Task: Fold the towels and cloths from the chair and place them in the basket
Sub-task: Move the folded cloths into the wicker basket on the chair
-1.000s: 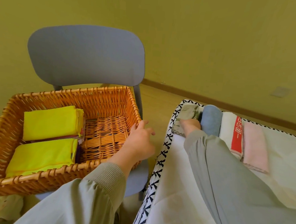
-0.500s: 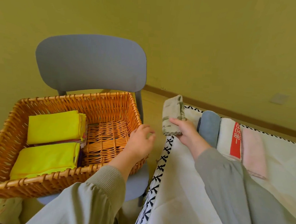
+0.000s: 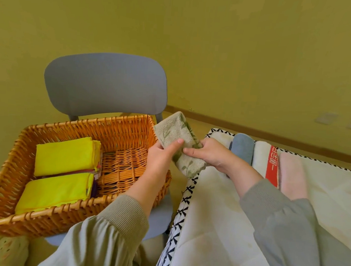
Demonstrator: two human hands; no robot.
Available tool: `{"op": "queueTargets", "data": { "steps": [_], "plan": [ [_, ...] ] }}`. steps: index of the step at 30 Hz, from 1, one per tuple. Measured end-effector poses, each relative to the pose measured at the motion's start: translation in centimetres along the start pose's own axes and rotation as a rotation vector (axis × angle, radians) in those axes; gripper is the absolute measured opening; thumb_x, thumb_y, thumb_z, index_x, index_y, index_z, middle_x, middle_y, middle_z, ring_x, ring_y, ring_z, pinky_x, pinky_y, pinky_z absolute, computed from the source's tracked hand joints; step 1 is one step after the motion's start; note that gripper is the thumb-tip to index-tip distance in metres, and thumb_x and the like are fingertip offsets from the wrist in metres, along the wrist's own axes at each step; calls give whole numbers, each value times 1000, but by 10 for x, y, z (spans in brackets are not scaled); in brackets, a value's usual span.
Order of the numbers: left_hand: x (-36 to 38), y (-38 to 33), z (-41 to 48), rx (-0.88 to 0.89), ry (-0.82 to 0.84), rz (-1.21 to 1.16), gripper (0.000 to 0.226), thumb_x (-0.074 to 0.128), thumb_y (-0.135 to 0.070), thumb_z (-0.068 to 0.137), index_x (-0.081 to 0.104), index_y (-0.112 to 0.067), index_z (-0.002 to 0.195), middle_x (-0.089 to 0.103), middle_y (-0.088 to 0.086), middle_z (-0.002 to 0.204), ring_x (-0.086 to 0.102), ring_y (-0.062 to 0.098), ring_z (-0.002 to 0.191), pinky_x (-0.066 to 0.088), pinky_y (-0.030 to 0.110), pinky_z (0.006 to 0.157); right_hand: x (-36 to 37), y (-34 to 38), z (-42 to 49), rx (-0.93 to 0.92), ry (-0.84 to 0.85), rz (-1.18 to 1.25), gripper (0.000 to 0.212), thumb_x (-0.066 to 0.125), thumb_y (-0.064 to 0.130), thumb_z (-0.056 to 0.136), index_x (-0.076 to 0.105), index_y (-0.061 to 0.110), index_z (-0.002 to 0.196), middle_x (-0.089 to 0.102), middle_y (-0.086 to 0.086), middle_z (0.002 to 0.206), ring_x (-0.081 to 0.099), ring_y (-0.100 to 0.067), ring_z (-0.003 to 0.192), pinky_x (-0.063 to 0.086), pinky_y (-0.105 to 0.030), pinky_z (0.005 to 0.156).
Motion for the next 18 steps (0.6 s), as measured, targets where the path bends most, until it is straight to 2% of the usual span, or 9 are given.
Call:
{"op": "queueTargets", "data": {
  "steps": [2,4,7,10,12,14,16,18],
  "plan": [
    [5,3,-2,-55,-67,-80,15,68,-10,85,65,-18,97,71,3,99,69,19,90,56,35,82,-6,-3,-6,2,-66,-144,34,69,42,82,60,12,66,58,9,49,54,-7,44,42,-19,45],
    [12,11,-1,-155,-127,-166,21,66,-9,86,60,-14,105,69,7,101,68,23,92,55,40,84,-22,-14,-11,-27,-246,-199,49,58,54,86,57,11,62,52,5,45,48,-11,41,42,-21,48],
    [26,26,-1,-301,-140,-193,33,64,-13,87,52,-15,117,66,11,107,66,31,97,52,51,89,-65,-48,-18,10,-605,-125,45,47,43,96,64,9,72,62,-4,61,54,-18,57,44,-29,62],
    [49,44,-6,-346,-64,-64,33,61,-12,88,52,-17,119,65,10,110,64,31,100,51,52,91,-117,-92,-33,150,-866,-302,37,45,30,96,57,9,69,56,-13,73,52,-29,72,34,-33,60],
    [62,54,-13,-356,-10,11,24,60,-11,89,55,-20,110,65,10,110,64,31,101,50,51,92,-147,-119,-48,251,-1008,-436,29,45,25,94,66,6,91,59,-18,99,54,-35,95,41,-35,75],
    [71,62,-17,-374,55,43,22,59,-8,89,56,-19,108,65,12,110,64,32,101,51,51,92,-171,-140,-66,360,-1126,-509,32,46,22,93,62,3,112,51,-20,120,47,-37,111,40,-39,91],
    [79,69,-20,-410,107,65,25,59,-5,89,56,-15,111,67,13,107,66,32,97,53,48,87,-192,-160,-84,461,-1203,-479,35,47,22,94,54,2,121,47,-20,128,44,-36,117,39,-43,96],
    [86,76,-23,-453,144,85,26,59,-2,88,55,-12,111,68,14,103,67,30,91,56,43,77,-208,-182,-99,606,-1210,-324,41,49,23,94,43,0,128,44,-22,133,44,-38,121,39,-45,98]
  ]
}}
Point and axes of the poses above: each hand's wrist, its own z-axis towards the middle knuckle, its own x-axis out of the palm, y = z × x, the point moved 4 cm from there along z, towards the middle knuckle
